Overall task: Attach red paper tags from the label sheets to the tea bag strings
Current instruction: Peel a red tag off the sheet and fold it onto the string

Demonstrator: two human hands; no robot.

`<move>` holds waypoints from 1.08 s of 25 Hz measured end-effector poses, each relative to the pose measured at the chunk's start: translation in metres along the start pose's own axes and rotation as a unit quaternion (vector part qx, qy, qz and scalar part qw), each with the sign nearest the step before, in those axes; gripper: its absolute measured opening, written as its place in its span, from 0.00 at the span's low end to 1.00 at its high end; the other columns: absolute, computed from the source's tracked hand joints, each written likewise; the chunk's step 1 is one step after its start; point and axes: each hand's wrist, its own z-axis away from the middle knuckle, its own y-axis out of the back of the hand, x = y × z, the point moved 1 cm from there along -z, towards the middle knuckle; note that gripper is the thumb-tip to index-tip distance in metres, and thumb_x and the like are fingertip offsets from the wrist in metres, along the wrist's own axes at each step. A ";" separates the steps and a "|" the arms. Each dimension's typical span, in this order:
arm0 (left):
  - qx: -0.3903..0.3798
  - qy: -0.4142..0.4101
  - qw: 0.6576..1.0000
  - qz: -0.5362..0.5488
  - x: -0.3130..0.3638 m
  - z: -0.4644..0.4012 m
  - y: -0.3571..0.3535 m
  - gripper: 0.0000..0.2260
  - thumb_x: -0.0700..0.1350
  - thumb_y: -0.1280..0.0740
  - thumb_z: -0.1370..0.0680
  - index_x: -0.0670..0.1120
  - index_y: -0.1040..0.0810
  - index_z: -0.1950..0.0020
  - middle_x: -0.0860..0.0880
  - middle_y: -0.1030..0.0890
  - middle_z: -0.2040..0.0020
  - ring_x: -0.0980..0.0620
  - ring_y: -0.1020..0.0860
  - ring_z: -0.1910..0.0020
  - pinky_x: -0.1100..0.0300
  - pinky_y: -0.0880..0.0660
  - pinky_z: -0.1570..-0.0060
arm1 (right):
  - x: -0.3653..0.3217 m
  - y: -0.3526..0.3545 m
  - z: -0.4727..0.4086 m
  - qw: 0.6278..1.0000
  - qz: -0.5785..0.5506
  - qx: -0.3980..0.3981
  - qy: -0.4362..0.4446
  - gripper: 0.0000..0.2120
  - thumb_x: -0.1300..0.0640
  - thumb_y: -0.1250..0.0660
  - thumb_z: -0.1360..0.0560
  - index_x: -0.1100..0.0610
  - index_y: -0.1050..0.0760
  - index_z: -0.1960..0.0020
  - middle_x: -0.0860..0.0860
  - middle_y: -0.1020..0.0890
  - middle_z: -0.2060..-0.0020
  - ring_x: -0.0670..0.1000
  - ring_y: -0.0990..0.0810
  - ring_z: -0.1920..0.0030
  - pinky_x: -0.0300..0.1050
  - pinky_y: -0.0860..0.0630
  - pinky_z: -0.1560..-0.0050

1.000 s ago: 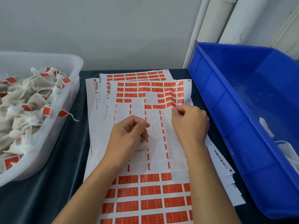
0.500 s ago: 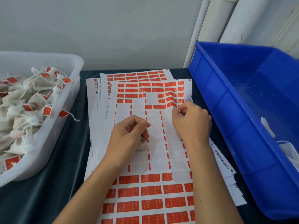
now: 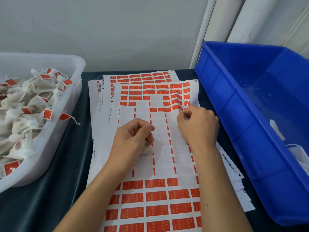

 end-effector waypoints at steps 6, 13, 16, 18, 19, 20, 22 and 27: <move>-0.001 -0.001 1.000 0.002 0.000 0.000 0.000 0.13 0.47 0.35 0.16 0.50 0.17 0.59 0.52 0.16 0.63 0.59 0.18 0.57 0.78 0.27 0.62 | 0.002 0.000 -0.001 1.000 0.003 0.005 0.003 0.13 0.44 0.32 0.20 0.52 0.17 0.47 0.49 0.13 0.48 0.50 0.17 0.60 0.41 0.24 0.56; 0.000 0.002 1.000 0.003 0.000 0.000 0.000 0.13 0.48 0.35 0.16 0.50 0.17 0.58 0.52 0.16 0.64 0.58 0.18 0.57 0.79 0.28 0.63 | -0.001 -0.002 -0.001 0.999 0.027 0.022 0.010 0.13 0.43 0.37 0.18 0.52 0.22 0.44 0.50 0.15 0.47 0.49 0.18 0.57 0.49 0.19 0.52; -0.002 0.000 1.000 0.008 0.000 0.001 0.001 0.13 0.47 0.35 0.16 0.50 0.17 0.58 0.51 0.16 0.64 0.57 0.18 0.58 0.79 0.28 0.62 | 0.000 -0.004 -0.003 0.998 0.050 0.024 0.002 0.15 0.43 0.40 0.17 0.53 0.26 0.40 0.50 0.17 0.45 0.49 0.19 0.53 0.50 0.20 0.51; -0.003 0.001 1.000 0.010 0.000 0.000 0.001 0.13 0.47 0.35 0.16 0.50 0.17 0.58 0.51 0.16 0.63 0.56 0.17 0.58 0.78 0.27 0.62 | 0.001 -0.005 -0.005 0.999 0.042 0.025 -0.013 0.15 0.43 0.41 0.17 0.53 0.28 0.39 0.50 0.19 0.46 0.49 0.20 0.53 0.48 0.20 0.52; -0.003 0.001 1.000 0.011 0.000 0.001 0.001 0.13 0.48 0.35 0.16 0.50 0.17 0.58 0.51 0.16 0.63 0.56 0.17 0.59 0.78 0.27 0.62 | 0.002 -0.006 -0.006 0.999 0.028 0.026 -0.027 0.14 0.44 0.41 0.16 0.53 0.28 0.39 0.50 0.19 0.46 0.48 0.21 0.53 0.47 0.20 0.53; -0.003 0.001 1.000 0.011 0.000 0.001 0.002 0.13 0.48 0.35 0.16 0.50 0.17 0.58 0.51 0.16 0.63 0.56 0.17 0.59 0.78 0.27 0.62 | 0.004 -0.007 -0.007 0.999 0.012 0.030 -0.043 0.13 0.45 0.41 0.16 0.53 0.29 0.40 0.50 0.19 0.47 0.48 0.21 0.53 0.47 0.21 0.54; -0.005 -0.002 1.000 0.013 0.000 0.001 0.002 0.13 0.47 0.35 0.16 0.50 0.17 0.58 0.51 0.16 0.64 0.56 0.18 0.59 0.78 0.27 0.61 | 0.008 -0.008 -0.010 0.996 -0.028 0.044 -0.072 0.09 0.48 0.42 0.15 0.53 0.30 0.43 0.50 0.20 0.49 0.48 0.21 0.54 0.43 0.24 0.57; -0.009 -0.010 1.000 0.016 0.000 0.000 0.003 0.12 0.48 0.34 0.16 0.50 0.17 0.58 0.51 0.16 0.64 0.57 0.18 0.59 0.78 0.27 0.60 | 0.013 -0.002 -0.011 0.969 -0.165 0.129 -0.128 0.07 0.52 0.44 0.13 0.54 0.32 0.47 0.41 0.26 0.59 0.38 0.26 0.62 0.31 0.31 0.66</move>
